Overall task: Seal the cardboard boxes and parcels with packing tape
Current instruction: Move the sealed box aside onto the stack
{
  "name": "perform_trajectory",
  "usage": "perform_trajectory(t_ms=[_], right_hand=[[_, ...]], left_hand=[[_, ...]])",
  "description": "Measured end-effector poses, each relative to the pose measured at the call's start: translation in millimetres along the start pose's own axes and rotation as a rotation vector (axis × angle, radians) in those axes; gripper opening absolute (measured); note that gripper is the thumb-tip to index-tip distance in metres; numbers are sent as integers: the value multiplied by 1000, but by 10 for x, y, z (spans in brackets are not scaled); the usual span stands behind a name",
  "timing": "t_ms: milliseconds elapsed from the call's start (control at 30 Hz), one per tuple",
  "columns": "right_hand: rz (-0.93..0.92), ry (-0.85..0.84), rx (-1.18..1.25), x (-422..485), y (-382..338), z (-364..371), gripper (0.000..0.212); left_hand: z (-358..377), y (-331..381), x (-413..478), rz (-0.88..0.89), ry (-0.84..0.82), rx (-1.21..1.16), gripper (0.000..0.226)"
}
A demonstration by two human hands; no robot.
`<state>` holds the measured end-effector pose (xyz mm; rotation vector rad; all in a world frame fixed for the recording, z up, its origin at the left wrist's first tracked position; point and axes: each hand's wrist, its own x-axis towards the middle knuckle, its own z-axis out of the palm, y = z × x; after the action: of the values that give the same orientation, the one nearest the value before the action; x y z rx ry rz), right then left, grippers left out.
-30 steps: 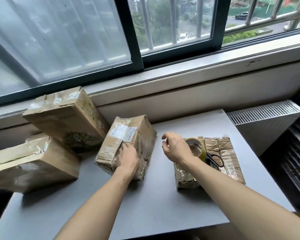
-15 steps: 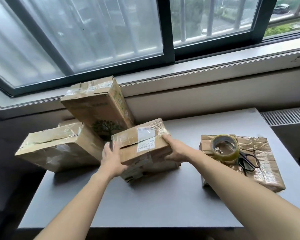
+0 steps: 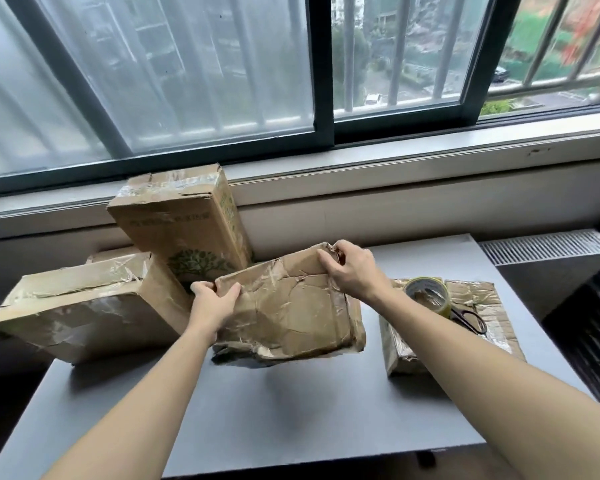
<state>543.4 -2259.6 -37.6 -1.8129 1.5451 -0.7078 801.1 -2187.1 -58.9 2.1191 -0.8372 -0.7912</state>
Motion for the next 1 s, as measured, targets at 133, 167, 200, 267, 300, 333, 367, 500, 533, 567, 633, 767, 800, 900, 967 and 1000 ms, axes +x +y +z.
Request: perform_trajectory(t_ms=[133,167,200,267,300,333,367,500,533,567,633,767,800,900,967,1000], right_hand=[[41,54,-44,83,-318,-264,40],[43,53,-56,87,-387,-297,39],[41,48,-74,95,-449,-290,39],[44,16,-100,90,-556,-176,41],[45,1,-92,79,-596,-88,42],[39,-10,-72,66,-634,-8,43],[30,-21,-49,55,-671,55,41],[9,-119,50,79,-726,151,30],[1,-132,61,82,-716,162,27],[-7,-134,57,81,-698,172,26],[-31,-93,14,69,-662,177,27],[-67,35,-110,103,-508,156,24],[-55,55,-202,120,-465,152,24],[60,-45,-388,124,-376,137,34],[131,-117,-343,125,-334,156,39],[143,-128,-312,131,-313,170,43]], left_hand=[[175,14,-53,-46,-203,-46,52],[230,7,-83,-67,-296,-52,57],[292,-7,-105,-82,-393,-49,61],[381,82,-262,-42,-607,-58,63],[406,170,-351,9,-689,-54,62],[408,262,-417,33,-732,-68,64],[380,347,-461,33,-766,-135,69],[75,505,-383,98,-819,-202,51],[17,485,-328,144,-761,-94,41],[-23,480,-305,172,-696,-31,36],[-60,444,-251,170,-598,-27,31],[-122,365,-170,227,-447,2,28],[-139,345,-140,238,-430,30,29],[-180,348,-52,242,-417,128,25],[-217,428,-27,245,-404,230,25],[-237,487,-29,252,-395,283,32]])
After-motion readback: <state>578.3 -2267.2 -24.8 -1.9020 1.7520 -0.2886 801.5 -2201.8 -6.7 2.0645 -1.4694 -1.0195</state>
